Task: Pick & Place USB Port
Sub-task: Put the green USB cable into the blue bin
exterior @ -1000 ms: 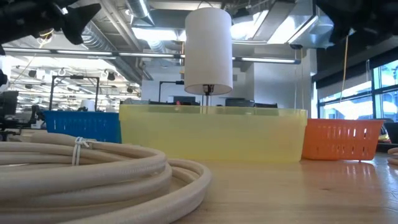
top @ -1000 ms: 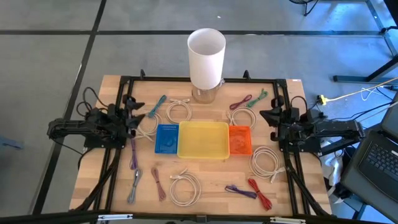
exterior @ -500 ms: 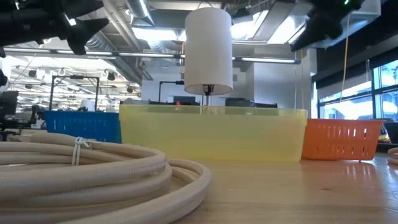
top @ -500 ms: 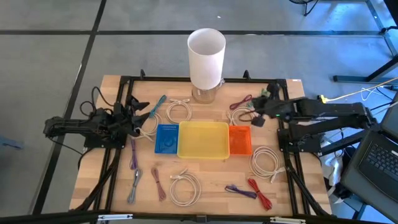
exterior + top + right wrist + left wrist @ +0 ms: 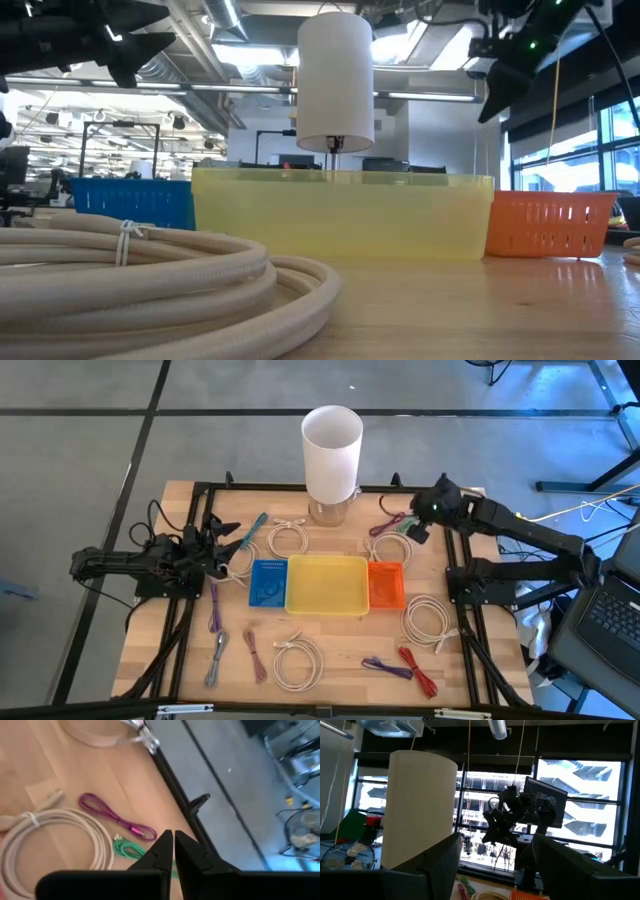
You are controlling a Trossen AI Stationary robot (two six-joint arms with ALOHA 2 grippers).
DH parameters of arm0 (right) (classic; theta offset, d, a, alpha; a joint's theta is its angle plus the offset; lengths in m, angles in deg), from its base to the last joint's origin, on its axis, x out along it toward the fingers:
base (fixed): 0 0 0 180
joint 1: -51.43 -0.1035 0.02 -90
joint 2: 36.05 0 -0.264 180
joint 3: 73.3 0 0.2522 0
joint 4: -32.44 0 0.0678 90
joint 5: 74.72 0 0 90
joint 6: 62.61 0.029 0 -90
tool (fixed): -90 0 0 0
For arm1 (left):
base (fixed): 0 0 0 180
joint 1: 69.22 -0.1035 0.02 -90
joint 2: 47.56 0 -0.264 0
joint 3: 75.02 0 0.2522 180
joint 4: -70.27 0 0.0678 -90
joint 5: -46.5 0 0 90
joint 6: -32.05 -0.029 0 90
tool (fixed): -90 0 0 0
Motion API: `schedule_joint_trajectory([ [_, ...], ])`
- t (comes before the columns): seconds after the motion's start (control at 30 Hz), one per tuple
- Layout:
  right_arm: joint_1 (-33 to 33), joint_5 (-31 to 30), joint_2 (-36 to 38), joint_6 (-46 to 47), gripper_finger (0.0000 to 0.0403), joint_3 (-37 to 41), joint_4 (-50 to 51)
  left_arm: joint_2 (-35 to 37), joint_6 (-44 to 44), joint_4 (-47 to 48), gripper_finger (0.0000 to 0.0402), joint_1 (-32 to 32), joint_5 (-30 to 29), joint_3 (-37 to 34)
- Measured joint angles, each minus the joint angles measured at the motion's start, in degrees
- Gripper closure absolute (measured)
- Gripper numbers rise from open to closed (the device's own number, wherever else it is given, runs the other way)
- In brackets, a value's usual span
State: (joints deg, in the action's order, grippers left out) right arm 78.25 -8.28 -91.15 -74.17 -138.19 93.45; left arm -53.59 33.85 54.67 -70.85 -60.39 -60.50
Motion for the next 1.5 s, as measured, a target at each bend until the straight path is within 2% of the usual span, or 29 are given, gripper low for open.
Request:
schedule_joint_trajectory([
  [0.2, 12.41, 10.69, -3.72, -3.94, 0.0382, 0.02, 0.24, 0.00, -0.02, 0.00, 0.0162, 0.00, 0.00, 0.00],
  [0.33, 16.59, 17.38, -9.80, -9.73, 0.0382, 0.02, 0.85, 0.00, -0.02, 0.00, 0.0162, 0.00, 0.01, 0.00],
  [0.4, 17.00, 17.23, -13.70, -14.94, 0.0382, 0.02, 1.46, 0.00, -0.02, 0.00, 0.0162, 0.00, 0.02, 0.02],
  [0.5, 17.03, 13.38, -19.39, -21.76, 0.0382, 0.04, 1.90, 0.00, -0.02, 0.00, 0.0162, 0.00, 0.02, 0.02],
  [0.77, 18.40, 12.90, -30.89, -28.26, 0.0382, 0.04, -0.07, 0.00, -0.02, 0.01, 0.0162, 0.00, 0.02, 0.02],
  [1.03, 21.67, 13.25, -36.09, -30.87, 0.0382, 0.04, -0.93, -0.01, -0.02, 0.02, 0.0162, 0.00, 0.02, 0.02],
  [1.23, 22.94, 16.18, -38.39, -31.55, 0.0380, 0.04, -3.35, -0.02, -0.02, 0.02, 0.0162, 0.00, 0.02, 0.02],
  [1.37, 22.90, 16.07, -39.24, -34.78, 0.0351, 0.03, -3.22, -0.02, -0.02, 0.02, 0.0162, 0.00, 0.02, 0.04],
  [1.5, 22.90, 14.28, -39.26, -35.20, 0.0285, -1.28, -3.30, -0.02, -0.02, 0.02, 0.0162, 0.01, 0.02, 0.04],
])
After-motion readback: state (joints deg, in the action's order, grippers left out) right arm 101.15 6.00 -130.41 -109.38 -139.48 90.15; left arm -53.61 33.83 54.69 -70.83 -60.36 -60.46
